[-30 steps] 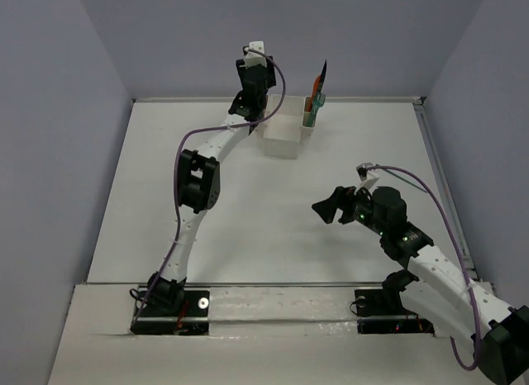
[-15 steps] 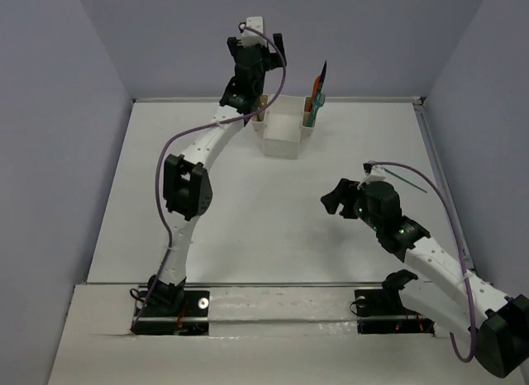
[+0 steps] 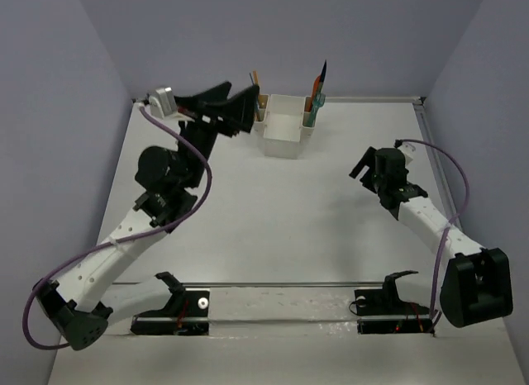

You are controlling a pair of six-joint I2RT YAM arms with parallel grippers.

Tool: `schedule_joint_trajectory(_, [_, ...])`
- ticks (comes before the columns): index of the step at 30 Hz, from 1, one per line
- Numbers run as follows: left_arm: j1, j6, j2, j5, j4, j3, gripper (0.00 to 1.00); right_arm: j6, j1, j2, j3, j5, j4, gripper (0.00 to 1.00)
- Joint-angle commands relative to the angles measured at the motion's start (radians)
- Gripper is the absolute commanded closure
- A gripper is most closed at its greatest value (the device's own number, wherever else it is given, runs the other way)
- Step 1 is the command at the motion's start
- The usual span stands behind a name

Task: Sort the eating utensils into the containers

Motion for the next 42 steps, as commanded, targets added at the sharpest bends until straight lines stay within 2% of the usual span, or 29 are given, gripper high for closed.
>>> schedule_joint_trajectory(1, [-0.132, -0.144, -0.102, -0.016, 0.068, -0.382, 0.01, 0.043, -0.139, 0.042, 0.084, 0.067, -0.012, 0.11])
schedule_joint_trajectory(5, [-0.238, -0.137, -0.171, -0.032, 0.025, -0.545, 0.01, 0.074, -0.239, 0.102, 0.113, 0.089, 0.007, 0.12])
schedule_joint_trajectory(8, [-0.304, -0.133, -0.226, -0.032, 0.037, -0.661, 0.01, 0.095, -0.315, 0.206, 0.171, 0.095, -0.023, 0.12])
schedule_joint_trajectory(12, [-0.337, -0.136, -0.295, -0.026, 0.038, -0.769, 0.01, 0.101, -0.380, 0.309, 0.228, 0.104, -0.044, 0.13])
schedule_joint_trajectory(20, [-0.358, -0.094, -0.390, -0.009, 0.034, -0.826, 0.01, 0.144, -0.486, 0.441, 0.302, 0.086, -0.069, 0.13])
schedule_joint_trajectory(30, [-0.358, -0.075, -0.435, -0.009, 0.039, -0.853, 0.01, 0.132, -0.498, 0.568, 0.387, 0.095, -0.125, 0.19])
schedule_joint_trajectory(37, [-0.358, -0.080, -0.447, -0.012, 0.049, -0.862, 0.01, 0.094, -0.498, 0.660, 0.466, 0.081, -0.164, 0.26])
schedule_joint_trajectory(42, [-0.358, -0.078, -0.443, -0.016, 0.052, -0.862, 0.01, 0.019, -0.498, 0.712, 0.527, 0.040, -0.174, 0.39])
